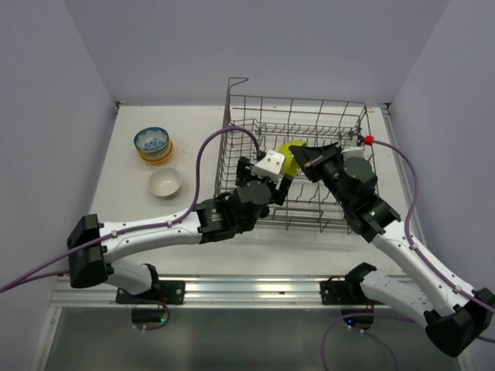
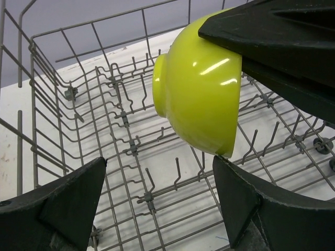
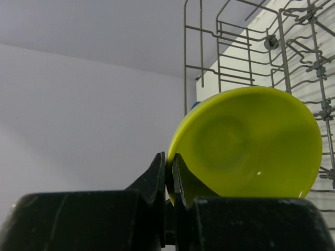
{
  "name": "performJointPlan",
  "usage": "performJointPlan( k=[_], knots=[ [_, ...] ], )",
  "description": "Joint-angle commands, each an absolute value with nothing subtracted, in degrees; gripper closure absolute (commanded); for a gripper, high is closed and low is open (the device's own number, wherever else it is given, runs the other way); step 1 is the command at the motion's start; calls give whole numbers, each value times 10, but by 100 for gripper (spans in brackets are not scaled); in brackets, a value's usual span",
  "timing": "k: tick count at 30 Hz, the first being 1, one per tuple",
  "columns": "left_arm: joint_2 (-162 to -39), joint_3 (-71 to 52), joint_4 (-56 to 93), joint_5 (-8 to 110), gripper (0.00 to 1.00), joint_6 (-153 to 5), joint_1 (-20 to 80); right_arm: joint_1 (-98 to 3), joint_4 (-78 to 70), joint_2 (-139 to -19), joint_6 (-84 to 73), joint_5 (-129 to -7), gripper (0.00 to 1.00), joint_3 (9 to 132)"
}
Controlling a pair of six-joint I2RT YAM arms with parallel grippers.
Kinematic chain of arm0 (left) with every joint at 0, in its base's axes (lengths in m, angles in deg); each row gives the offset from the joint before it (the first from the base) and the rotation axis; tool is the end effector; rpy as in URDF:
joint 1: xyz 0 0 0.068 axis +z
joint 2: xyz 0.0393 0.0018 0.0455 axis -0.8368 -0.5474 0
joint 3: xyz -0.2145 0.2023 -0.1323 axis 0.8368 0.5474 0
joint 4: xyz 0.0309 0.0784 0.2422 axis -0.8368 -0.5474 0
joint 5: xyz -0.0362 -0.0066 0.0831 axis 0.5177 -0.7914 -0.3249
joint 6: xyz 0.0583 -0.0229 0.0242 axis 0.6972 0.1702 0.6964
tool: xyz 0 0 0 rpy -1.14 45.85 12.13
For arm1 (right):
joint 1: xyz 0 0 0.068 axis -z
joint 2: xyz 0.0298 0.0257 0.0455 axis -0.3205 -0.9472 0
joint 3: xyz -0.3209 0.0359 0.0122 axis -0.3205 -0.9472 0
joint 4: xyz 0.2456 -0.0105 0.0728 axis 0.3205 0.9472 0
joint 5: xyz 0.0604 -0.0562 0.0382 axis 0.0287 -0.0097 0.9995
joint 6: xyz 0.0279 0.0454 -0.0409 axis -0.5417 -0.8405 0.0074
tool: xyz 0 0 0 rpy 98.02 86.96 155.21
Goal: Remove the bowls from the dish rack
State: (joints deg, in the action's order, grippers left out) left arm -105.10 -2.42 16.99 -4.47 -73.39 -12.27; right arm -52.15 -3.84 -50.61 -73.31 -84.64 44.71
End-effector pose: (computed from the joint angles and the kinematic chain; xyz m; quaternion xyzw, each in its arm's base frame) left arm 0.1512 -0.2857 0.3913 0.1363 0.7534 -0.1209 0.6318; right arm 0.1699 0.1024 0.4047 0.3048 0.6632 0.5188 0.4451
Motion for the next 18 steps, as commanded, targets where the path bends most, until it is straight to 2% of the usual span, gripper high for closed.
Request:
performJointPlan(
  k=[1,8,12,15,18],
  knots=[
    [-1064,-59,232,-68,13,-759,-122,-531,-51,-479,-767,-832,100,419],
    [-1044,-31,263,34,17,-774,-122,-531,-29,-460,-755,-864,100,411],
    [-1004,30,310,96,18,-797,-123,-531,-31,-463,-757,-869,100,413],
    [-995,43,325,95,18,-800,-122,-532,-38,-467,-762,-864,100,409],
    [-1025,23,306,73,13,-796,-123,-531,-45,-469,-768,-858,100,403]
  ],
)
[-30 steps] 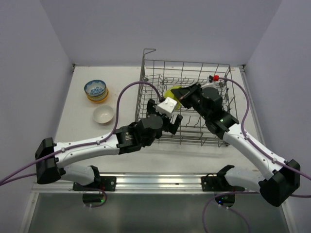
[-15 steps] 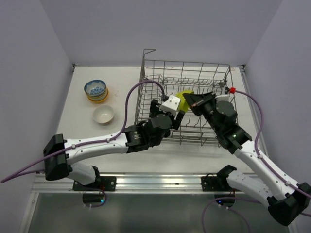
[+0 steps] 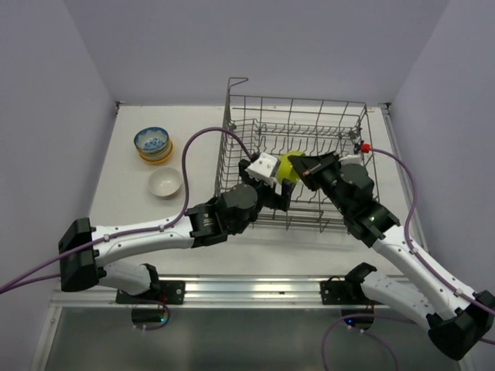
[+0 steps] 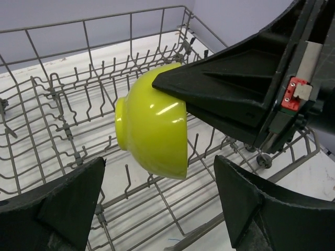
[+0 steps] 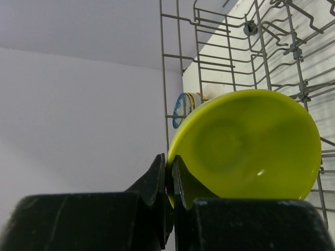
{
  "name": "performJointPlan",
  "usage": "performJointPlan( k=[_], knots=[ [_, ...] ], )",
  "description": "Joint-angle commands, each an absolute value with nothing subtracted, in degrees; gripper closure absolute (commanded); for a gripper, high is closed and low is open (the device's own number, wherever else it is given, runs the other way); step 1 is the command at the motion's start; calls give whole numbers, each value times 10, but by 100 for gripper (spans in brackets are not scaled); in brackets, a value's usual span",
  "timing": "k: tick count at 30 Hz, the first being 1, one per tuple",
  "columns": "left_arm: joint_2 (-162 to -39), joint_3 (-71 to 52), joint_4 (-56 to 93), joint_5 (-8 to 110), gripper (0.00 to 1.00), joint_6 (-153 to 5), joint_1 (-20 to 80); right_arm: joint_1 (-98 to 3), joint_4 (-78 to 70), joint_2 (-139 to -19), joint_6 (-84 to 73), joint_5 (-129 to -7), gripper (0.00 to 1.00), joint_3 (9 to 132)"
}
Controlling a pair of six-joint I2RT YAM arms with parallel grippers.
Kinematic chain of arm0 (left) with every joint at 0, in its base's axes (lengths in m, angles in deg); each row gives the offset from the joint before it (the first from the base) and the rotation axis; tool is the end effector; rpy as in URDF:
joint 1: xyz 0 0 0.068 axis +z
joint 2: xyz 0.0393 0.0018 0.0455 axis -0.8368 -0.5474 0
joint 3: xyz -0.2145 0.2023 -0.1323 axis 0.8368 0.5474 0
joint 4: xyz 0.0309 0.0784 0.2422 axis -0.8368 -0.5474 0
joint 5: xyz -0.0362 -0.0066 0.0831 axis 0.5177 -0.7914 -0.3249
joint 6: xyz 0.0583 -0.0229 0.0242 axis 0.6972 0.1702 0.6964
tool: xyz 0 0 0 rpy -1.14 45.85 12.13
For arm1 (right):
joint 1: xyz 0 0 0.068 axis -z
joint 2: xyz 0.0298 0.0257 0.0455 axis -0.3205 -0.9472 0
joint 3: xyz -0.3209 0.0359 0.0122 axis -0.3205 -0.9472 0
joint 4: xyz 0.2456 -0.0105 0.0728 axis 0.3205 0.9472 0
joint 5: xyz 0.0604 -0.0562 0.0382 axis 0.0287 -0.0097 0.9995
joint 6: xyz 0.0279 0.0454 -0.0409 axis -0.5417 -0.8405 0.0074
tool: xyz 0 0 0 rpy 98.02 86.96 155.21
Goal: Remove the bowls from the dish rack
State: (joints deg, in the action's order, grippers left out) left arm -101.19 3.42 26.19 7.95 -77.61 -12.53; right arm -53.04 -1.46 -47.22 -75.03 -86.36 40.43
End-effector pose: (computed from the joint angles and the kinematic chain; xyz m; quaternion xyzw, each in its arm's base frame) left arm 0.1377 -0.2790 0.3914 0.1486 0.7285 -0.2608 0.6157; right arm 0.1570 0.0953 0.3821 0.3239 0.6749 0.5036 0.4312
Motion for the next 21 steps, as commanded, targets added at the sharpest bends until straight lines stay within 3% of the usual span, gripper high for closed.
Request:
performJointPlan(
  k=[1,7,13,20,21],
  knots=[
    [-1054,-1,296,40,10,-796,-123,-531,-45,-469,-769,-856,100,402],
    [-1109,-28,290,-13,12,-789,-113,-531,-45,-453,-774,-852,100,388],
    [-1108,-27,287,-23,23,-787,-92,-531,-39,-435,-772,-864,100,379],
    [-1100,-14,298,-8,71,-780,-67,-531,-57,-450,-780,-847,100,374],
    [-1101,-16,298,-6,83,-780,-64,-531,-60,-452,-780,-843,100,373]
  ],
)
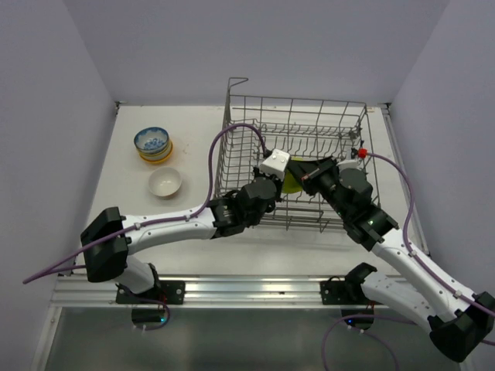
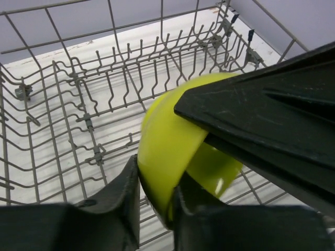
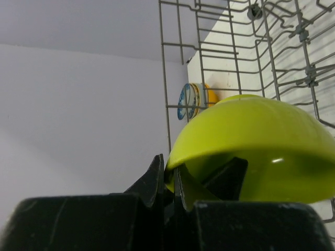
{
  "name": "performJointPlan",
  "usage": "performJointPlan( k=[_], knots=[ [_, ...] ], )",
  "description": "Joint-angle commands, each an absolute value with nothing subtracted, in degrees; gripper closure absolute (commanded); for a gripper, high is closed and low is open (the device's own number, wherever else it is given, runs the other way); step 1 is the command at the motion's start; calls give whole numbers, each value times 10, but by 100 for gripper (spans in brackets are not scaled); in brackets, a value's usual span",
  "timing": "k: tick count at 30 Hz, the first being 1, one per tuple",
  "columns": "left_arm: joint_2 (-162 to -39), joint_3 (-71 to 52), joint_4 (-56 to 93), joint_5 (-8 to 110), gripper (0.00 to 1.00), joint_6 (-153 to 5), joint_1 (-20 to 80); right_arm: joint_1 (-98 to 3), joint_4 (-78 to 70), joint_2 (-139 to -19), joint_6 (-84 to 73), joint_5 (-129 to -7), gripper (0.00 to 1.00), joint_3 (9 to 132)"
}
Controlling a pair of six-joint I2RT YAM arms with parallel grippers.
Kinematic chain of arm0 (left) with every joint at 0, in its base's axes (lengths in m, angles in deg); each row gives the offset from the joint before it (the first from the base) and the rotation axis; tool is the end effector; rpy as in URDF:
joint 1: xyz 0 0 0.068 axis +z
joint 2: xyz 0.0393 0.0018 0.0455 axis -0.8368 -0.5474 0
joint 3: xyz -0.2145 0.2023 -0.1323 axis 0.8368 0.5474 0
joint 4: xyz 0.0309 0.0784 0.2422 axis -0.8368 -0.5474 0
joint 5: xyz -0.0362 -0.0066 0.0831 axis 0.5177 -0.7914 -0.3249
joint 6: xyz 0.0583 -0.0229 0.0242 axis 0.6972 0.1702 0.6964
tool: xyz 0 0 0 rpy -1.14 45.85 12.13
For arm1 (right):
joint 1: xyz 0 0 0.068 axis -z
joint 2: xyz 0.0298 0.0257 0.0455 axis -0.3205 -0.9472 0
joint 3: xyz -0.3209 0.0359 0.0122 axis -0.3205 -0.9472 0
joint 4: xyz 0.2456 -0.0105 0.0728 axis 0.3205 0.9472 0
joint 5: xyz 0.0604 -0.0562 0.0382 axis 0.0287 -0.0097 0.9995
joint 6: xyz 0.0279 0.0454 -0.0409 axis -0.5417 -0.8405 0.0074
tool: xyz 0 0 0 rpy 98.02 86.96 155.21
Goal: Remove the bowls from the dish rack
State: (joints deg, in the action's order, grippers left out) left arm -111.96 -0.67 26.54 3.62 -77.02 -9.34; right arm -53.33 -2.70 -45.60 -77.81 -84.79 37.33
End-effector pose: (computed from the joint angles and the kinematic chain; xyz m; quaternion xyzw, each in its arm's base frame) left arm 0.1765 -0.3159 0.3590 0.1340 0.7578 -0.1798 0.6128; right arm 0.1512 0.0942 0.3693 0.3309 0.6733 0.5198 0.4086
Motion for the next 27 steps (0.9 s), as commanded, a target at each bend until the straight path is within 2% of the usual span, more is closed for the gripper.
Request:
performJointPlan(
  k=[1,3,6,9,13,17,21,27],
  knots=[
    [-1102,-17,298,-6,90,-781,-62,-531,-62,-453,-781,-843,100,372],
    [-1105,-19,298,-11,100,-780,-59,-531,-64,-454,-780,-844,100,370],
    [-1115,-25,293,-25,100,-776,-59,-531,-60,-455,-780,-848,98,369],
    [-1131,-42,270,-54,100,-779,-59,-531,-53,-454,-778,-855,77,367],
    [-1154,-71,215,-96,100,-790,-56,-531,-50,-453,-781,-860,60,362],
    [-1159,-79,171,-83,100,-815,-17,-531,-32,-442,-781,-864,49,352],
    [-1112,-63,165,-50,100,-824,25,-531,-12,-404,-770,-905,39,340],
    [-1009,-64,117,18,100,-836,99,-531,0,-327,-721,-967,32,308]
  ],
)
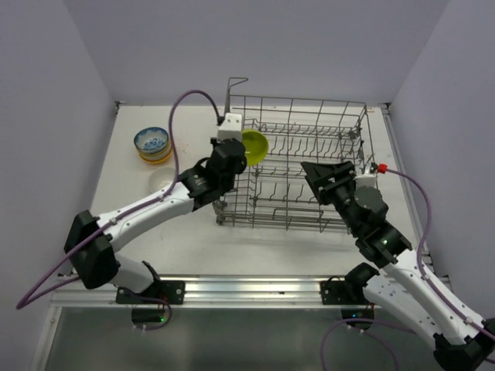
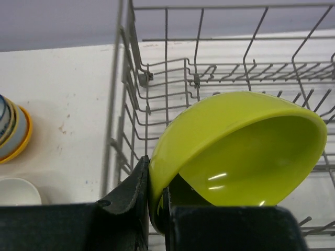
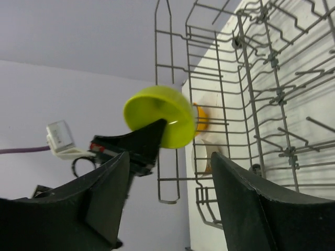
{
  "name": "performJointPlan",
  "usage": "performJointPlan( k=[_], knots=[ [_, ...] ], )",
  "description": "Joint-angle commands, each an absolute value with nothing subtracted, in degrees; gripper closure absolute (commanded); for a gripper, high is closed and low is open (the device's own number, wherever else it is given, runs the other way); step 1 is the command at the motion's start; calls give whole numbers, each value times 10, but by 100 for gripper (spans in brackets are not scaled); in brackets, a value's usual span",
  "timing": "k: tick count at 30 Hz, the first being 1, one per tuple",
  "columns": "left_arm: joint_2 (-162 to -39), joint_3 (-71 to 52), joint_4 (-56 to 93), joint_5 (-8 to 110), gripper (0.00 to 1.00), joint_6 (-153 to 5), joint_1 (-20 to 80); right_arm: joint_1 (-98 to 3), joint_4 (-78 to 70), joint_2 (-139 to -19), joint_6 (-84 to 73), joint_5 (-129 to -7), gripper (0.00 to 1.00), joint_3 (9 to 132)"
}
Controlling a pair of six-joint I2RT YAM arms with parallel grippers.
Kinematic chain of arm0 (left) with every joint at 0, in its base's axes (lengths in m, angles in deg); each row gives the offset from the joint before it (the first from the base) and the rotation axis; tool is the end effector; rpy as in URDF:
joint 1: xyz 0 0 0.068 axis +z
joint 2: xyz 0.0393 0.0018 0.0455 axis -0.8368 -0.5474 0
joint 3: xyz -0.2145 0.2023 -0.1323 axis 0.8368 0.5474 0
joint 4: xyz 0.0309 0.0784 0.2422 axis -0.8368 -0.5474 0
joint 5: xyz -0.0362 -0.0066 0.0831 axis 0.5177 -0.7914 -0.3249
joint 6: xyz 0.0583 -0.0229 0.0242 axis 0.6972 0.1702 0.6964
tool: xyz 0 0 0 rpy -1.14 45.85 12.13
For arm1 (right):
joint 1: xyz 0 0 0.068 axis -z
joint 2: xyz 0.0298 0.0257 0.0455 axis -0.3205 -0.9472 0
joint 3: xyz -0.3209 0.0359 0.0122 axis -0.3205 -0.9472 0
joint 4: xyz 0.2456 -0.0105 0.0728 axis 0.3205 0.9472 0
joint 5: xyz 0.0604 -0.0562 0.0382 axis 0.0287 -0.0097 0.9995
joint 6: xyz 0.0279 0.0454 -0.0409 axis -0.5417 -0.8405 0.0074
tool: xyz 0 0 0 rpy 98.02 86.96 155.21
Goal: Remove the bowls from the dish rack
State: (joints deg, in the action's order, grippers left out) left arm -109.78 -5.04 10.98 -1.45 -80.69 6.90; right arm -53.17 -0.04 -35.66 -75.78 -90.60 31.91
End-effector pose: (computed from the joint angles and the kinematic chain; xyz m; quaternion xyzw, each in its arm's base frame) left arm 0.2493 -0.2384 0.3702 0.0075 0.7992 -0.0317 0.6001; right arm 0.1201 0.0659 0.3525 0.3470 0.6523 0.4985 0.4535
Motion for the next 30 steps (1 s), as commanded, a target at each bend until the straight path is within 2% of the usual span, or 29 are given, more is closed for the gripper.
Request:
performJointPlan(
  k=[1,7,10,13,19,30],
  knots=[
    [-994,-74,95,32,100,-839,115,-531,4,-313,-704,-976,31,307],
    [-879,-101,-17,110,100,-831,232,-530,39,-308,-646,-975,27,312],
    [-850,-105,-85,158,100,-835,330,-530,35,-321,-643,-970,26,304],
    [-829,-59,-109,197,100,-840,404,-530,14,-339,-644,-956,26,293],
    [-838,62,-81,352,100,-866,542,-530,-11,-377,-643,-918,26,279],
    [-965,130,-32,398,100,-887,592,-524,8,-371,-599,-910,24,277]
  ],
)
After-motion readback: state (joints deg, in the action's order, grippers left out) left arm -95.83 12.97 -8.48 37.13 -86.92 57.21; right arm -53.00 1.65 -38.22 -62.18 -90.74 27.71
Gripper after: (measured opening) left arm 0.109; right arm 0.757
